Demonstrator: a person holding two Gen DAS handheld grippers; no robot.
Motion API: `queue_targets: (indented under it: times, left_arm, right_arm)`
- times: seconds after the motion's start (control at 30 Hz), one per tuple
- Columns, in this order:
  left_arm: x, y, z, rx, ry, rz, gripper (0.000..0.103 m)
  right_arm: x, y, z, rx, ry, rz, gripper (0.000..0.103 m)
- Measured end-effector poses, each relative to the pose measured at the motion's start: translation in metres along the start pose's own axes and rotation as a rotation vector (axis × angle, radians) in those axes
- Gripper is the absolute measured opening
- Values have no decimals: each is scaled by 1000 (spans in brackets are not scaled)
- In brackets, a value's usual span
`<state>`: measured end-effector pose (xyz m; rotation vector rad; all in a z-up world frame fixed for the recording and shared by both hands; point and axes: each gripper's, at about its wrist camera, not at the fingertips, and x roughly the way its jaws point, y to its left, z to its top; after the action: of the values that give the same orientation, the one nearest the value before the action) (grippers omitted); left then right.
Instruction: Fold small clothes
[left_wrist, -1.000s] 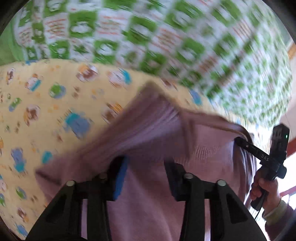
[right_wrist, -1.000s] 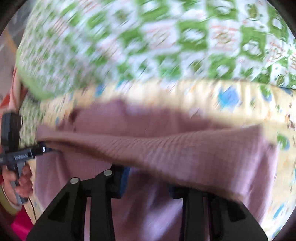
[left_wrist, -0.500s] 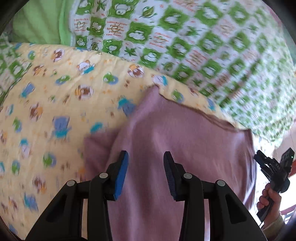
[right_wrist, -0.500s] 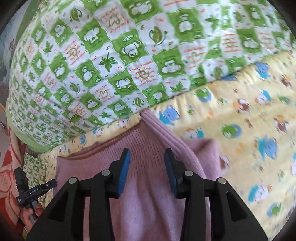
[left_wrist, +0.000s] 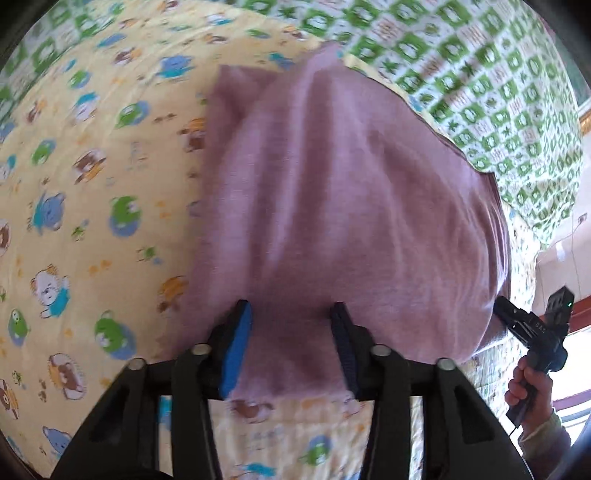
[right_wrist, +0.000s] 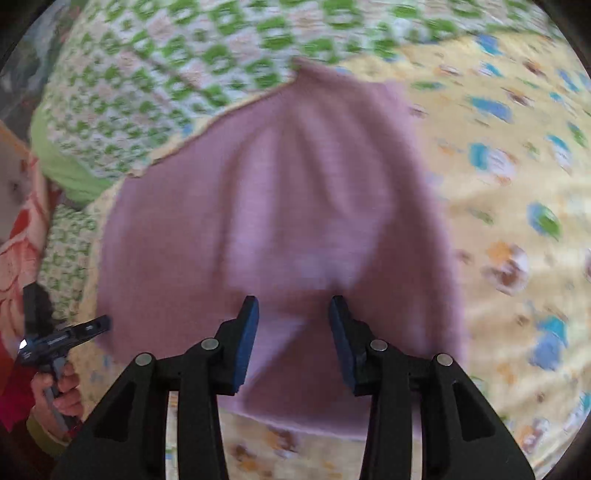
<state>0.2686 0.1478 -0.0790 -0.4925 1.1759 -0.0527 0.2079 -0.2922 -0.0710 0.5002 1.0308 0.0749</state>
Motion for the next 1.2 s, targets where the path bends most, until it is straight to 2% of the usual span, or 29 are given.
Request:
queue_targets:
  times: [0.03,0.07,0.1,0.13,0.27,0.37,0.43,0.47,0.6,0.63,0.77,0.93,1.1,1.2]
  left_arm:
    - [0,5,-1,-8,3,-8,35]
    - [1,8,-1,-13,6,-8,32]
    - [1,10,-1,-15,6,-7,28]
    - [0,12,-1,-17,5,-10,28]
    - [-7,17,-3,-30,-4,6,28]
    - [-18,21,-8,-61,-20,22,30]
    - [-32,25,-16,-76,-34,28,42]
    - [-38,24,-20,-83,-42,37,45]
    - [-49,26,-36,-145,-53,68,63]
    - [-50,28,-40,-162,-53,77,65]
    - [-48,42,-56,-256,-32,62,65]
    - [-35,51,-65,-352,-5,6,65]
    - [-21,58,-60,-511,-38,-90,68]
    - [-14,56,-52,-570,-75,-103,67]
  right_arm:
    - [-3,-12,-2,41,-12,-2,37]
    - [-8,-26,-3,89,-24,30,31]
    - [-11,-36,-4,120,-28,35,20]
    - [-11,-37,-4,124,-29,17,16]
    - [-19,-38,-7,113,-37,-42,15]
    - [-26,-40,-10,107,-41,-135,18]
    - [-34,-42,-11,138,-43,-121,19]
    - [-41,-45,-14,140,-47,-111,22]
    - [-58,-28,-16,115,-88,-91,46]
    - [-63,-22,-18,112,-105,-79,46]
    - [-68,-6,-22,109,-108,-38,47]
    - [-63,8,-33,96,-75,-7,47]
    - [-54,21,-43,87,-32,22,47]
    - [-50,27,-45,71,-17,31,47]
